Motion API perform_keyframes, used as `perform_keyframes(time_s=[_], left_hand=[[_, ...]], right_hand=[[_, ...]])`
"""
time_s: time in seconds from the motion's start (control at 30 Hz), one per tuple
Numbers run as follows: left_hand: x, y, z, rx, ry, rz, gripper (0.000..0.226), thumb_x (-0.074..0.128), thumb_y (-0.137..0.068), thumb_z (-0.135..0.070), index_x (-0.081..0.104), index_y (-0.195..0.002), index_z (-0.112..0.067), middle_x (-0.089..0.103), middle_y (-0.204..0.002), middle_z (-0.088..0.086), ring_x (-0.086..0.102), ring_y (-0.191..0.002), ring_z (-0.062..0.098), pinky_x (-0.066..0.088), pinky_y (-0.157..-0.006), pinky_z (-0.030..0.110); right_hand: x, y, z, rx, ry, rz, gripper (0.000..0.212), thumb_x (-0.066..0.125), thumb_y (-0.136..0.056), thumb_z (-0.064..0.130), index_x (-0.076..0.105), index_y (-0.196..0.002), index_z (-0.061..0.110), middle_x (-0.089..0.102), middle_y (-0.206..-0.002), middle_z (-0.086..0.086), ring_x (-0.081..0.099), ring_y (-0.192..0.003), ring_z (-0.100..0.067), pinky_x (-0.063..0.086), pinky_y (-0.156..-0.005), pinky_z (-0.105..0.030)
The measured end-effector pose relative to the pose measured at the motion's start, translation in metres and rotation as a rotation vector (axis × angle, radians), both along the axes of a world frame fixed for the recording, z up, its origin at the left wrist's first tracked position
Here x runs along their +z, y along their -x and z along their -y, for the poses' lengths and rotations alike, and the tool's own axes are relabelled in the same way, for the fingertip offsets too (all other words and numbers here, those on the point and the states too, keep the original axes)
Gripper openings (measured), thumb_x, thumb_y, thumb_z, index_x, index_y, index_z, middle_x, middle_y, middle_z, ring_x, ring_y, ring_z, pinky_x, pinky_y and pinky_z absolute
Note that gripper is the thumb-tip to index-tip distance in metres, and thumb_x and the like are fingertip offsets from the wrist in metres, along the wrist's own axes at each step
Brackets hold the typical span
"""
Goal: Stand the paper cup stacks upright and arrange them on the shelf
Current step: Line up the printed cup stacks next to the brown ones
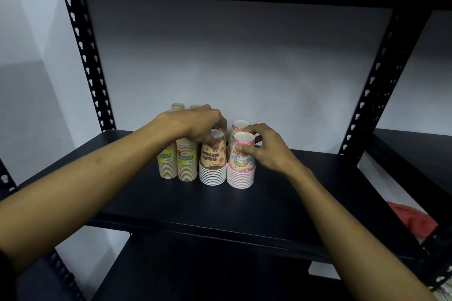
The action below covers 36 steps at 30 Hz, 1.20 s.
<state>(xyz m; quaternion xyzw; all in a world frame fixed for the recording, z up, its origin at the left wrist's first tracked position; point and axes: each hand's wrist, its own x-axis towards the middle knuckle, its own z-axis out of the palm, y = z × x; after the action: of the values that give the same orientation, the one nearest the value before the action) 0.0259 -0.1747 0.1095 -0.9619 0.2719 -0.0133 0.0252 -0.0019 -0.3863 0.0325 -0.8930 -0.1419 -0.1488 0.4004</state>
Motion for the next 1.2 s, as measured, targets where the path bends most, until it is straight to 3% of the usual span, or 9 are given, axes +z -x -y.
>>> perform_keyframes(time_s=[0.17, 0.33, 0.47, 0.63, 1.2], left_hand=[[0.003, 0.002, -0.001, -0.01, 0.004, -0.008, 0.054, 0.078, -0.083, -0.036, 0.059, -0.133, -0.026, 0.063, -0.132, -0.001, 0.057, -0.117, 0.024, 0.049, -0.089, 0.037], [0.003, 0.003, -0.002, -0.017, 0.026, -0.007, 0.051, 0.077, -0.084, -0.035, 0.061, -0.131, -0.025, 0.064, -0.13, 0.0, 0.057, -0.115, 0.024, 0.047, -0.084, 0.035], [0.002, 0.002, -0.002, -0.033, 0.038, 0.0, 0.052, 0.078, -0.083, -0.036, 0.061, -0.132, -0.025, 0.064, -0.13, -0.001, 0.056, -0.117, 0.023, 0.041, -0.081, 0.03], [0.001, 0.0, -0.003, -0.033, 0.056, 0.001, 0.051, 0.08, -0.08, -0.038, 0.063, -0.127, -0.026, 0.066, -0.126, -0.002, 0.058, -0.112, 0.023, 0.048, -0.085, 0.034], [-0.002, -0.007, -0.004, -0.022, 0.059, -0.01, 0.051, 0.08, -0.079, -0.036, 0.062, -0.126, -0.027, 0.065, -0.124, -0.001, 0.058, -0.109, 0.023, 0.052, -0.09, 0.041]], right_hand=[[-0.002, 0.001, -0.002, 0.005, -0.036, 0.013, 0.047, 0.08, -0.082, 0.026, 0.061, -0.124, 0.017, 0.054, -0.121, 0.004, 0.059, -0.1, -0.013, 0.054, -0.083, -0.026], [-0.005, 0.0, -0.003, -0.001, -0.051, 0.02, 0.046, 0.08, -0.082, 0.025, 0.061, -0.124, 0.018, 0.056, -0.122, 0.005, 0.058, -0.1, -0.01, 0.049, -0.076, -0.016], [-0.006, 0.0, -0.003, 0.001, -0.062, 0.017, 0.046, 0.079, -0.083, 0.024, 0.06, -0.124, 0.018, 0.056, -0.124, 0.003, 0.059, -0.102, -0.012, 0.051, -0.078, -0.019], [-0.006, -0.001, -0.003, -0.004, -0.063, 0.028, 0.046, 0.079, -0.082, 0.021, 0.061, -0.124, 0.016, 0.057, -0.124, 0.001, 0.059, -0.101, -0.013, 0.046, -0.071, -0.011], [-0.005, -0.003, -0.004, 0.005, -0.069, 0.019, 0.046, 0.079, -0.083, 0.021, 0.059, -0.125, 0.017, 0.053, -0.12, 0.006, 0.058, -0.101, -0.011, 0.046, -0.07, -0.01]])
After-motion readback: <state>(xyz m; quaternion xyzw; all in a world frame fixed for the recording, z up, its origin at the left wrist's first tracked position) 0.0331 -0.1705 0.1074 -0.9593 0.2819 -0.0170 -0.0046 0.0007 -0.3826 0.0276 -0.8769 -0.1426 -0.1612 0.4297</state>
